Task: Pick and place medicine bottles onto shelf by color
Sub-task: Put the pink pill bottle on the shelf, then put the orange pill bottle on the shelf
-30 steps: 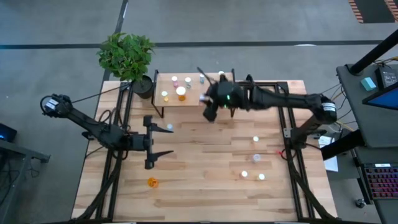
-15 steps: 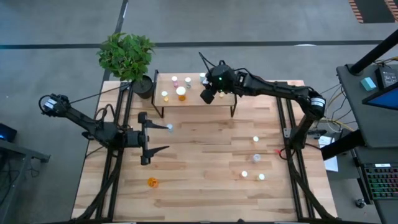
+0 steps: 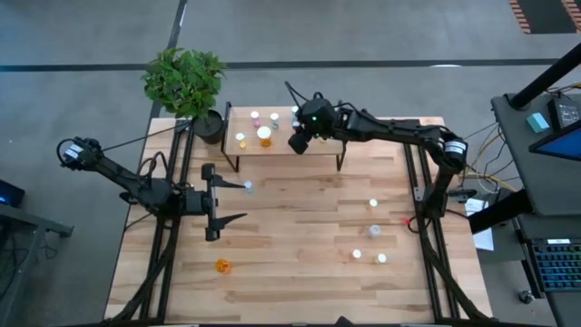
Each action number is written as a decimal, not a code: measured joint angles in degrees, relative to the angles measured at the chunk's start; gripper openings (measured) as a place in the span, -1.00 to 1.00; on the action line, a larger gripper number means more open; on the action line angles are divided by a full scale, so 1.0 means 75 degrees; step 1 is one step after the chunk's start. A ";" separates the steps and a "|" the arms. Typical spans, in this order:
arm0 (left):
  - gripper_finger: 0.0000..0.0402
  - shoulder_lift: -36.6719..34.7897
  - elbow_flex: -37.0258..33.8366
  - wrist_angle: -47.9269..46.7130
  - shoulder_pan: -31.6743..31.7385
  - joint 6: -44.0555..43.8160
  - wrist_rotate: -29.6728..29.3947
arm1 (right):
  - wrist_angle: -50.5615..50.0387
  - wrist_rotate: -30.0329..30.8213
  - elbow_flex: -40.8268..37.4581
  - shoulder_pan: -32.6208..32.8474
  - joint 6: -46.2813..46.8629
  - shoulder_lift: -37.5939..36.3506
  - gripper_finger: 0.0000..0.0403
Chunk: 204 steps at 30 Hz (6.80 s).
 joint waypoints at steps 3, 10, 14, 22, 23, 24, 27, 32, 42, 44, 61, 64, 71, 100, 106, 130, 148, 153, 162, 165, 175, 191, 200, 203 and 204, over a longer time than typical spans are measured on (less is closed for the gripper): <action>0.47 0.0000 0.0000 0.0046 0.0003 0.0003 0.0000 | -0.0013 0.0003 0.0006 0.0000 0.0012 0.0000 -0.37; 0.47 0.0000 0.0015 0.0056 0.0003 0.0006 -0.0003 | -0.0008 0.0006 0.0006 0.0000 0.0099 -0.0052 -0.20; 0.47 0.0011 0.0015 0.0096 0.0002 0.0006 -0.0003 | -0.0011 0.0008 0.0006 0.0000 0.0076 -0.0076 -0.08; 0.47 0.0118 0.0012 0.0098 0.0000 -0.0012 -0.0004 | -0.0014 0.0009 0.0006 0.0010 -0.0041 -0.0484 0.04; 0.47 0.0154 0.0012 0.0097 0.0000 -0.0012 -0.0004 | -0.0022 0.0014 0.0006 0.0039 -0.0046 -0.0572 0.04; 0.47 0.0186 0.0012 0.0096 0.0000 -0.0014 -0.0003 | -0.0062 0.0009 0.0006 0.0059 -0.0049 -0.0677 0.03; 0.47 0.0272 0.0012 0.0097 0.0000 -0.0017 -0.0003 | -0.0173 0.0007 0.0006 0.0226 -0.0059 -0.1001 0.02; 0.47 0.0361 0.0012 0.0103 0.0000 -0.0059 -0.0006 | -0.0796 0.0009 0.0006 0.0734 -0.0061 -0.1581 0.01; 0.47 0.0581 0.0006 0.0130 0.0009 -0.0781 -0.0005 | -0.2318 -0.0277 -0.0264 0.2713 0.0103 -0.2438 0.01; 0.47 0.0781 0.0006 0.0208 0.0009 -0.1019 0.0003 | -0.2183 -0.0324 -0.0541 0.3215 0.0055 -0.2519 0.01; 0.47 0.2748 0.0227 -0.0116 -0.0200 -0.6470 0.0252 | -0.1207 -0.0362 -0.1973 0.5113 0.0198 -0.2305 0.01; 0.47 0.2424 0.0268 -0.2046 -0.0246 -0.8876 0.0311 | -0.1216 -0.0355 -0.2115 0.5112 0.0621 -0.2308 0.01; 0.47 0.2088 0.0783 -0.5455 -0.0367 -1.2819 0.2224 | -0.1152 -0.0326 -0.2483 0.5093 0.0384 -0.2341 0.01; 0.47 0.6183 0.3888 -1.0556 -0.4210 -1.4269 0.3030 | 0.1210 -0.0346 -0.4016 0.4695 -0.0332 -0.2401 0.01; 0.47 0.6445 0.3845 -1.0591 -0.4200 -1.4274 0.1529 | 0.1353 -0.0345 -0.4040 0.4695 -0.0324 -0.2401 0.01; 0.23 0.6598 0.2690 -0.9044 -0.4107 -1.4877 0.0178 | 0.1544 -0.0329 -0.4082 0.4695 -0.0320 -0.2401 0.01; -0.19 0.6498 0.2690 -0.8867 -0.4082 -1.4877 0.0184 | 0.1482 -0.0326 -0.4082 0.4695 -0.0317 -0.2401 0.01; -0.19 0.6233 0.2983 -0.8895 -0.3708 -1.4641 0.0124 | 0.0981 -0.0320 -0.4091 0.4695 -0.0325 -0.2481 0.01; -0.20 0.5591 0.3909 -0.8899 -0.2013 -1.1690 0.0038 | 0.0971 -0.0322 -0.4198 0.4680 -0.0759 -0.2621 0.01; -0.20 0.5254 0.4189 -0.8902 -0.1365 -1.0632 0.0142 | 0.0963 -0.0323 -0.4414 0.4680 -0.0809 -0.2861 0.01; -0.20 0.4616 0.5190 -0.8900 0.1080 -0.7331 0.0877 | 0.1583 -0.0326 -0.5509 0.4680 -0.0725 -0.4180 0.01; -0.20 0.5806 0.6203 -0.7831 0.5287 -0.5131 0.0822 | 0.1970 -0.0318 -0.5743 0.4680 -0.0904 -0.4684 0.01; -0.20 0.6433 0.6190 -0.7606 0.5649 -0.4867 0.0771 | 0.1924 -0.0315 -0.5743 0.4680 -0.1084 -0.4765 0.01; -0.20 0.6446 0.6185 -0.7533 0.5683 -0.4890 0.0758 | 0.1921 -0.0318 -0.5743 0.4680 -0.1127 -0.4765 0.01; -0.20 0.6446 0.6184 -0.7474 0.5683 -0.4927 0.0755 | 0.1919 -0.0318 -0.5743 0.4680 -0.1127 -0.4765 0.01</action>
